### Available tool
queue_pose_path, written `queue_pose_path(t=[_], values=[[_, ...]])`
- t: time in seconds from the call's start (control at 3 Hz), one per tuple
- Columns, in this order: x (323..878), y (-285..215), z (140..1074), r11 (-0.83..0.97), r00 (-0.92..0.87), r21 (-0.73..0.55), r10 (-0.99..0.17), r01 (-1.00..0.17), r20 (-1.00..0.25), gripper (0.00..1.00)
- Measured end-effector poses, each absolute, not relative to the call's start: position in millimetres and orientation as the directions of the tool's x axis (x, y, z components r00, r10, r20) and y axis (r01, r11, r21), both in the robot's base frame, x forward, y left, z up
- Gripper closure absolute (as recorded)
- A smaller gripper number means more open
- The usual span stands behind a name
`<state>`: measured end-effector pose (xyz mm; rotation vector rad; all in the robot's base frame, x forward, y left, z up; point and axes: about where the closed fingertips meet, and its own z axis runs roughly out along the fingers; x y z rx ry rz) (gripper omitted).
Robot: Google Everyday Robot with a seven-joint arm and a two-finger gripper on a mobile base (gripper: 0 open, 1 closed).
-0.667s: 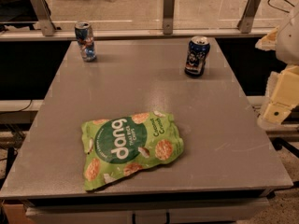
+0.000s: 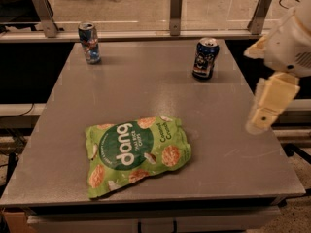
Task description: Pick green rice chip bag
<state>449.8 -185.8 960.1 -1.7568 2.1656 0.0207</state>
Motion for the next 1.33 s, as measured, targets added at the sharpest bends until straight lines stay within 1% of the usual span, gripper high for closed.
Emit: queue_pose_path(t=[0.33, 0.67, 1.0, 1.33], values=[[464.0, -119.1, 931.1, 0.134, -0.072, -0.132, -0.917, -0.982, -0.393, 0.0], [464.4, -62.2, 904.0, 0.04, -0.004, -0.066, -0.881, -0.997, -0.474, 0.0], [456.3, -34.0, 878.3, -0.015, 0.017, -0.008, -0.86, -1.0, -0.511, 0.0], [448.0, -24.6, 856.0, -0.043, 0.019, 0.034, -0.854, -0.998, -0.52, 0.0]])
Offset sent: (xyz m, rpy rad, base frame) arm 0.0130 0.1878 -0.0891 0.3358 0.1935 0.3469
